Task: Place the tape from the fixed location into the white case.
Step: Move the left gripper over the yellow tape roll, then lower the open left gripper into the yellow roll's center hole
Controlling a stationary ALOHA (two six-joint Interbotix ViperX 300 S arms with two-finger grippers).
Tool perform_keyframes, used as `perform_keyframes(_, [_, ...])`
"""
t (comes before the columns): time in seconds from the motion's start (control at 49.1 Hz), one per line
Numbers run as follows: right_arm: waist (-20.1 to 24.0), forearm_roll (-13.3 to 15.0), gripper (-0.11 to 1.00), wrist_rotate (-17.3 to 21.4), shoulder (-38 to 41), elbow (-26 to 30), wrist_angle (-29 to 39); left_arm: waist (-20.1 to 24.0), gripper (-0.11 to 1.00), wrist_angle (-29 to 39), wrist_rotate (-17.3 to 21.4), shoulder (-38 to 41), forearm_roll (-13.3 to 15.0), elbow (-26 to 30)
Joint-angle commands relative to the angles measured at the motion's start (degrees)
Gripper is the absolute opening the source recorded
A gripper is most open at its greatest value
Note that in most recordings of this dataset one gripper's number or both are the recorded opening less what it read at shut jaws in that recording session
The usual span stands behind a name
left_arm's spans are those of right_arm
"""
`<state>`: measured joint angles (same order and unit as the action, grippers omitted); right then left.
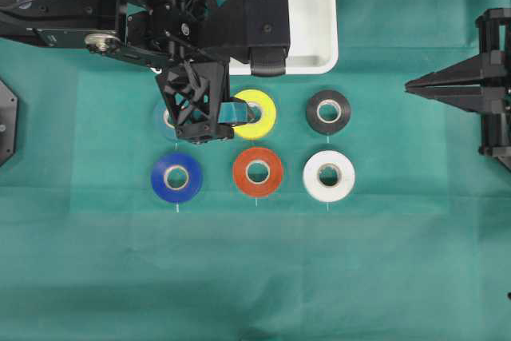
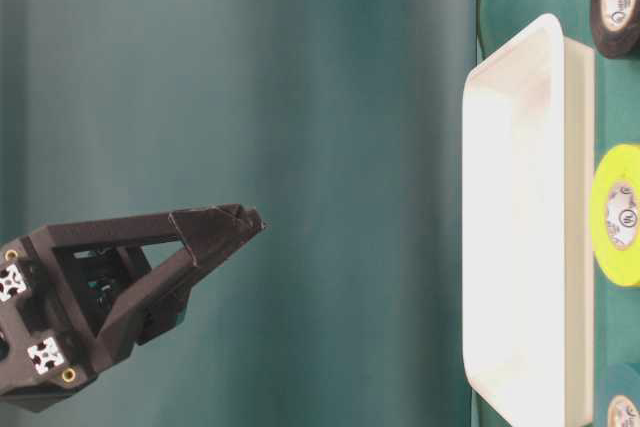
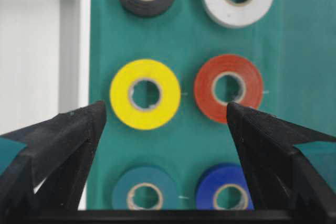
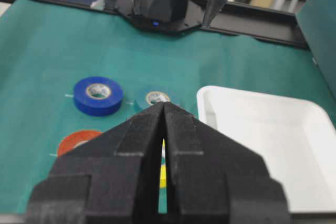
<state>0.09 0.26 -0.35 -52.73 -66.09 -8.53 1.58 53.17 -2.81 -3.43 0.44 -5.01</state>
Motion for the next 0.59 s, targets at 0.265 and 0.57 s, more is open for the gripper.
perform_keyframes(0.265, [-0.09,0.09,0.01,-0.09,1.67,1.49,-0.18,0.0,0.95,0.79,-15.64,-0.62,0.09,1.41])
perform_keyframes(0.57, [-0.09,0.35,0.01,-0.18,1.93,1.58,-0.18,-0.26,0.93,1.41,-21.97,-0.35,0.09,1.85])
